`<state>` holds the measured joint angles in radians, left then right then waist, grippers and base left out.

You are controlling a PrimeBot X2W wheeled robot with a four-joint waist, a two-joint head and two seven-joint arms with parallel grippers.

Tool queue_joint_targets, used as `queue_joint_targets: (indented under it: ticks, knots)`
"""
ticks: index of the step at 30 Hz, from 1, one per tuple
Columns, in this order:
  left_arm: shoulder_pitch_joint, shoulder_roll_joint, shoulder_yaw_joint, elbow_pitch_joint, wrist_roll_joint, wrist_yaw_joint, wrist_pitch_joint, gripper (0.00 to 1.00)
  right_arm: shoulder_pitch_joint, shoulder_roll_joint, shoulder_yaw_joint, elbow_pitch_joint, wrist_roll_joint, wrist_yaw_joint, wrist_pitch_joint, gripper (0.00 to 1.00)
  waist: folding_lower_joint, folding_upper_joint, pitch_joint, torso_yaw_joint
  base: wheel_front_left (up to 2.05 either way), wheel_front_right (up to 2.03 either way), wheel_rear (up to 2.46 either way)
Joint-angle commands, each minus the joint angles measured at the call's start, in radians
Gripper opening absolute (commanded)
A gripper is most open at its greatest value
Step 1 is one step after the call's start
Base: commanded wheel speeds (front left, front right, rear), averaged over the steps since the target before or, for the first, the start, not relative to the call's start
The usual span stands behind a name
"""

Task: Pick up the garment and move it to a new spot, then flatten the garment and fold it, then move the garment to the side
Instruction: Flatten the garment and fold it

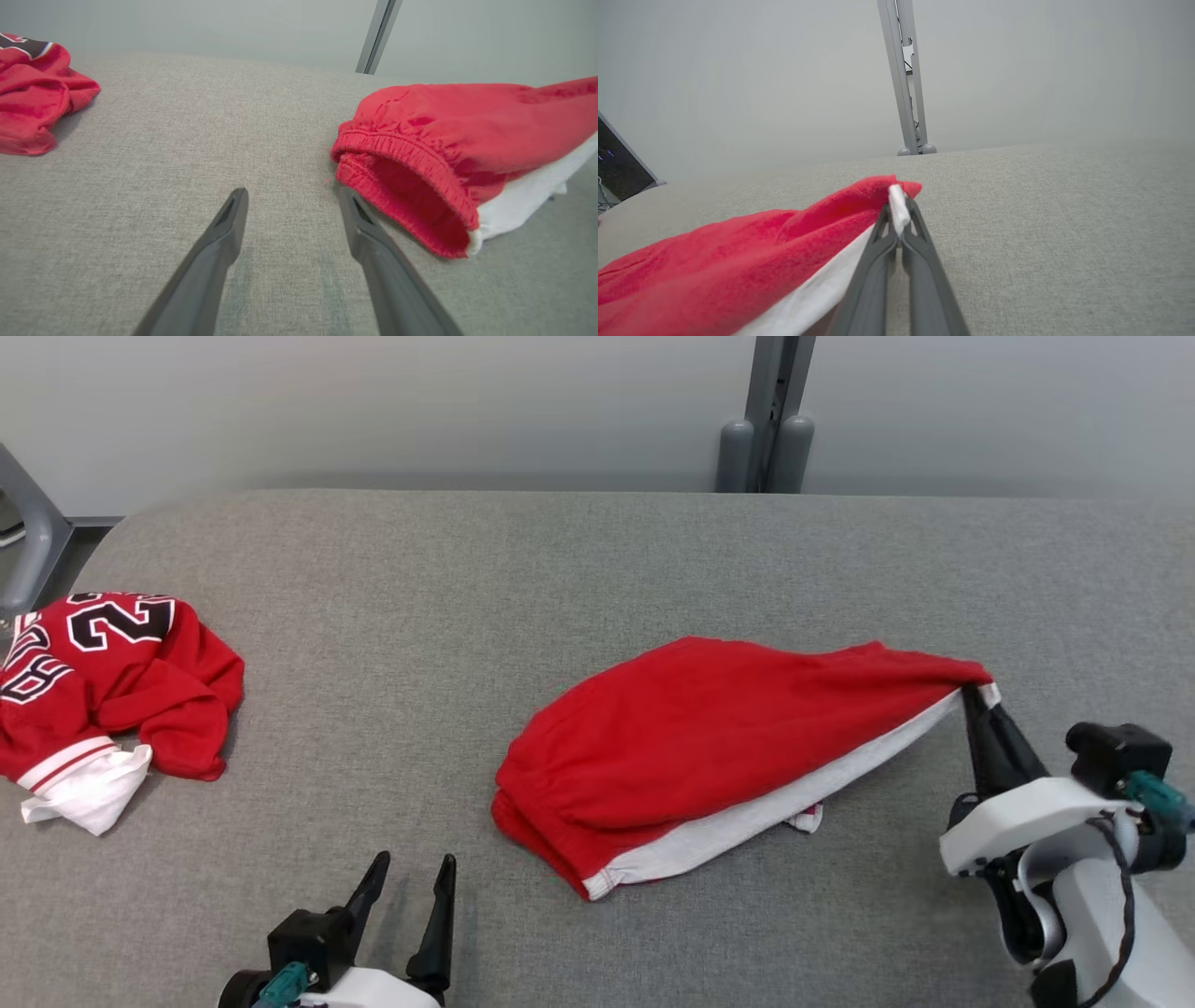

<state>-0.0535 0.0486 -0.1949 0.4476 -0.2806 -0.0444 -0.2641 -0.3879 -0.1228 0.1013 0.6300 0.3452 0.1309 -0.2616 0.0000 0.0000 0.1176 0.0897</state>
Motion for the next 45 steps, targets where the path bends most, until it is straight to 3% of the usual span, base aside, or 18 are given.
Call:
queue_joint_targets:
  ticks: [1,3,4,5,6,10,17,26,38,39,40,41,42,45]
  knots:
    - [-0.024,0.004,-0.007,0.000,0.006,-0.006,0.000,1.00,-0.021,-0.009,-0.015,0.018,-0.014,0.000,-0.005,0.00,0.0000,0.0000,0.009,0.009,0.00,0.00,0.00]
    - [-0.027,0.004,-0.021,0.001,0.006,-0.007,0.000,1.00,-0.050,-0.020,-0.030,0.066,-0.036,0.000,-0.005,0.00,0.0000,0.0000,0.016,0.019,0.00,0.00,0.00]
    - [-0.029,0.004,-0.029,0.003,0.005,-0.007,0.000,1.00,-0.062,-0.024,-0.039,0.097,-0.046,0.000,-0.005,0.09,0.0000,0.0000,0.020,0.024,0.00,0.00,0.00]
    - [-0.033,0.004,-0.037,0.004,0.004,-0.007,0.000,1.00,-0.077,-0.026,-0.049,0.131,-0.057,0.000,-0.005,0.47,0.0000,0.0000,0.023,0.029,0.00,0.00,0.00]
    - [-0.037,0.004,-0.042,0.005,0.003,-0.008,0.000,1.00,-0.092,-0.028,-0.058,0.163,-0.072,0.000,-0.005,1.00,0.0000,0.0000,0.025,0.032,0.00,0.00,0.00]
    - [-0.041,0.004,-0.062,0.000,-0.006,-0.001,0.000,1.00,-0.113,-0.021,-0.127,0.206,-0.132,0.000,-0.005,1.00,0.0000,0.0000,0.023,0.035,0.00,0.00,0.00]
    - [0.000,0.003,-0.103,-0.002,-0.029,-0.016,0.000,1.00,0.035,0.041,-0.255,0.064,-0.217,0.000,-0.003,1.00,0.0000,0.0000,-0.038,-0.020,0.00,0.00,0.00]
    - [0.024,0.004,-0.194,0.050,-0.106,-0.041,0.000,1.00,0.219,0.068,-0.242,-0.006,-0.220,0.000,-0.003,1.00,0.0000,0.0000,-0.078,-0.132,0.00,0.00,0.00]
    - [-0.007,0.004,-0.220,0.113,-0.196,-0.045,0.000,1.00,0.208,0.069,-0.203,-0.029,-0.199,0.000,-0.003,1.00,0.0000,0.0000,-0.058,-0.224,0.00,0.00,0.00]
    - [-0.014,0.004,-0.216,0.118,-0.197,-0.045,0.000,0.80,0.206,0.069,-0.199,-0.030,-0.196,0.000,-0.003,1.00,0.0000,0.0000,-0.056,-0.230,0.00,0.00,0.00]
    - [-0.022,0.004,-0.213,0.125,-0.199,-0.045,0.000,0.50,0.204,0.069,-0.196,-0.032,-0.195,0.000,-0.003,1.00,0.0000,0.0000,-0.055,-0.235,0.00,0.00,0.00]
    - [-0.027,0.004,-0.212,0.131,-0.199,-0.046,0.000,0.31,0.203,0.069,-0.193,-0.033,-0.193,0.000,-0.003,1.00,0.0000,0.0000,-0.055,-0.239,0.00,0.00,0.00]
    - [-0.030,0.004,-0.212,0.135,-0.197,-0.048,0.000,0.00,0.203,0.069,-0.192,-0.035,-0.189,0.000,-0.003,1.00,0.0000,0.0000,-0.055,-0.242,0.00,0.00,0.00]
    - [-0.029,0.005,-0.197,0.143,-0.199,-0.051,0.000,0.00,0.215,0.069,-0.189,-0.033,-0.186,0.000,-0.003,1.00,0.0000,0.0000,-0.067,-0.245,0.00,0.00,0.00]
